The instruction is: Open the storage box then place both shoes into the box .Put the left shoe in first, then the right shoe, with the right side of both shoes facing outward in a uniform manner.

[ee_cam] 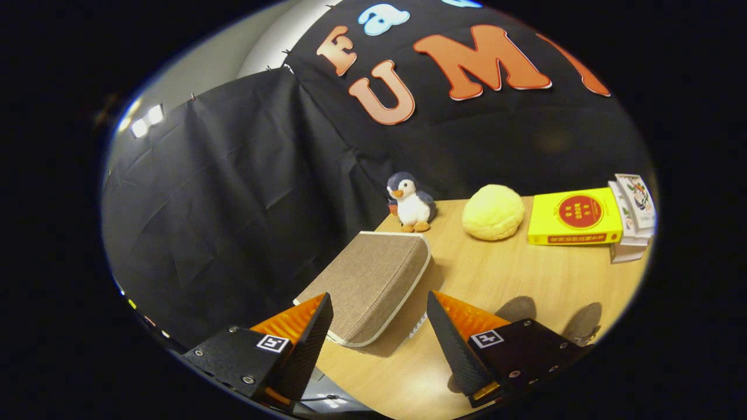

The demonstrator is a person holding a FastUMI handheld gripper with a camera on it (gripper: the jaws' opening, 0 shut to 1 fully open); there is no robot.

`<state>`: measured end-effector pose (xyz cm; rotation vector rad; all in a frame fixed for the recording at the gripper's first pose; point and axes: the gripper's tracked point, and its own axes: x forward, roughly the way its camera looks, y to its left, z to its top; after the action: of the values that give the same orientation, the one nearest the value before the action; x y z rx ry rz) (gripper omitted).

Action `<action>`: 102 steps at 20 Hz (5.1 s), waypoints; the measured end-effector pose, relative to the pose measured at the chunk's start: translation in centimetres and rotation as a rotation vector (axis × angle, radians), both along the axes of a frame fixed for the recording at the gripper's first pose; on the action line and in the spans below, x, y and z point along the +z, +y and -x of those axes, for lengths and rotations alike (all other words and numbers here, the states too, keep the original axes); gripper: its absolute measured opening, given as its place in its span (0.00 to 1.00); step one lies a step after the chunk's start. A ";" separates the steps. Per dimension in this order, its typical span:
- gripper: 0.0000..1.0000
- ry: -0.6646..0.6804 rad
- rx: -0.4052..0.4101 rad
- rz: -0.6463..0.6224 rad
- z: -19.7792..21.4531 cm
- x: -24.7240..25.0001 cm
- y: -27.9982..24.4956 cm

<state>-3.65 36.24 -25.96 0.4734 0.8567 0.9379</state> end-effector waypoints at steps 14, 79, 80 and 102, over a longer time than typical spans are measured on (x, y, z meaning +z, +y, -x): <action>0.95 0.460 0.134 -0.206 3.2 -9.1 8.1; 0.90 0.115 0.158 -0.232 4.5 11.6 25.9; 0.91 0.113 0.146 -0.218 4.6 10.5 24.8; 0.98 -0.094 -0.247 0.254 -0.7 -2.5 -2.2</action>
<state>-2.94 34.08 -28.49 0.3040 0.7982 0.6101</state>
